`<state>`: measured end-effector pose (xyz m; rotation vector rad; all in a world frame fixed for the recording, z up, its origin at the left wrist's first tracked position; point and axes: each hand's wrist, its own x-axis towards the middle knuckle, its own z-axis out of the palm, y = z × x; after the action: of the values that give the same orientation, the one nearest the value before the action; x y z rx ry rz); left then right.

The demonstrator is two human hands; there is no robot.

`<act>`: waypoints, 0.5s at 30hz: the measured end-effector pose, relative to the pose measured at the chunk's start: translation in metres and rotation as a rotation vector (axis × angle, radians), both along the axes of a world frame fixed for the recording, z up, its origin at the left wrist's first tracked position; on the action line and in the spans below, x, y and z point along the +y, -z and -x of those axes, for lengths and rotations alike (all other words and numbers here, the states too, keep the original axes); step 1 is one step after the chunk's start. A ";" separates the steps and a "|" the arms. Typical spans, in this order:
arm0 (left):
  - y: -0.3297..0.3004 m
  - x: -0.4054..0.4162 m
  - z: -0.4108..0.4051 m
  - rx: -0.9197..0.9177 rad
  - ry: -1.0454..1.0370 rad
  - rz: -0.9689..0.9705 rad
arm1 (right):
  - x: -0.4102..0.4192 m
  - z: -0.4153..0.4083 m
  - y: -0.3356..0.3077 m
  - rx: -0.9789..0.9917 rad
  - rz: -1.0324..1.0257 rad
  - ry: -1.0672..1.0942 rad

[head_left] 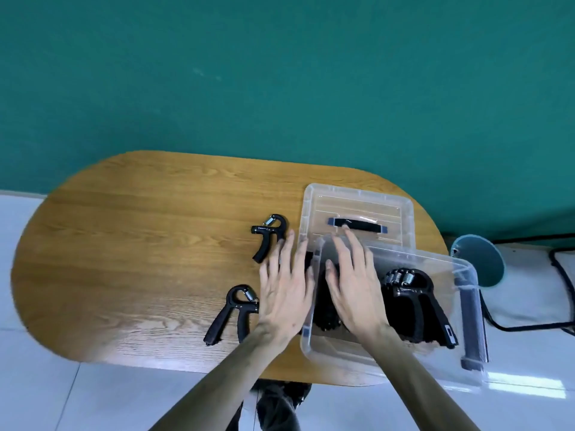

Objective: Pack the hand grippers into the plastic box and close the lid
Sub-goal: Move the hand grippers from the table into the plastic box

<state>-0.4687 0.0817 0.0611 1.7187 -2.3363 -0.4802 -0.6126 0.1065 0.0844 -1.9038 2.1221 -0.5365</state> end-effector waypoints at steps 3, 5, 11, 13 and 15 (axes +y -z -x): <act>0.009 -0.006 -0.039 -0.026 -0.038 -0.036 | -0.018 -0.034 0.001 -0.002 0.012 -0.044; 0.014 -0.010 -0.062 -0.043 -0.064 -0.065 | -0.027 -0.055 0.002 -0.003 0.010 -0.069; 0.024 -0.025 -0.110 -0.008 -0.103 -0.187 | -0.047 -0.101 0.013 -0.020 -0.048 -0.103; 0.030 -0.028 -0.120 -0.029 -0.113 -0.205 | -0.054 -0.111 0.020 0.015 -0.093 -0.082; 0.038 -0.027 -0.128 -0.061 -0.113 -0.230 | -0.064 -0.119 0.031 0.053 -0.157 -0.066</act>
<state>-0.3409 0.0543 0.0226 1.9800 -2.2849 -0.7091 -0.4934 0.0430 0.0533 -1.9124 2.0581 -0.2991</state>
